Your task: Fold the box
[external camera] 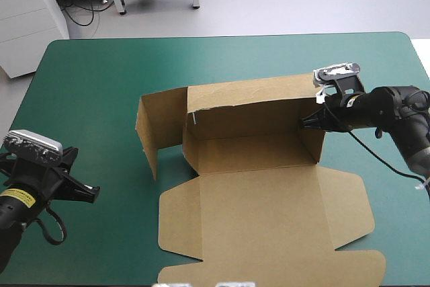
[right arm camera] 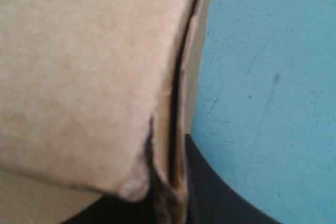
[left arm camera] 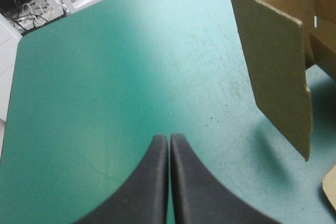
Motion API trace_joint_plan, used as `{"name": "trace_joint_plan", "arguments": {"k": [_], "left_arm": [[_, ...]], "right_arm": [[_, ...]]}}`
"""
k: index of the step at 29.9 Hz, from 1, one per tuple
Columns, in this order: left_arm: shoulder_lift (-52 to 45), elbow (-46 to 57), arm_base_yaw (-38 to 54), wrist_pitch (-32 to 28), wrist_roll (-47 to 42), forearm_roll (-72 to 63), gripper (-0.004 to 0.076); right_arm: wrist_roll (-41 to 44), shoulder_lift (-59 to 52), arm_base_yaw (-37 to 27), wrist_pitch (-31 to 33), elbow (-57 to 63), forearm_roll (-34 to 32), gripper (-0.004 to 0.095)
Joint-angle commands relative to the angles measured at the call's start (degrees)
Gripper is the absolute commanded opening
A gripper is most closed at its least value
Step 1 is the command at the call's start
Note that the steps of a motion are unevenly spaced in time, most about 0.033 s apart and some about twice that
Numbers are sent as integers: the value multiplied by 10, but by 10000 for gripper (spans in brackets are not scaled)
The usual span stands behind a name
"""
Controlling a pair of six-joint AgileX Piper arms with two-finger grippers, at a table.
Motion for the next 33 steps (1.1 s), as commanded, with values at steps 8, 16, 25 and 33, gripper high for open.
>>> {"name": "trace_joint_plan", "arguments": {"k": [8, 16, 25, 33], "left_arm": [[-1, -13, -1, -55, -6, 9, -6], [-1, -13, -1, -55, -6, 12, -6], [-1, -13, -2, -61, -6, 10, -6], [-1, -13, -2, -46, -6, 6, -6]], "right_arm": [[16, 32, -1, 173, -113, 32, -18], [19, 87, -1, 173, -116, 18, -18], [5, 224, -1, 160, -200, 21, -17], [1, 302, -1, 170, -289, 37, 242]]}}
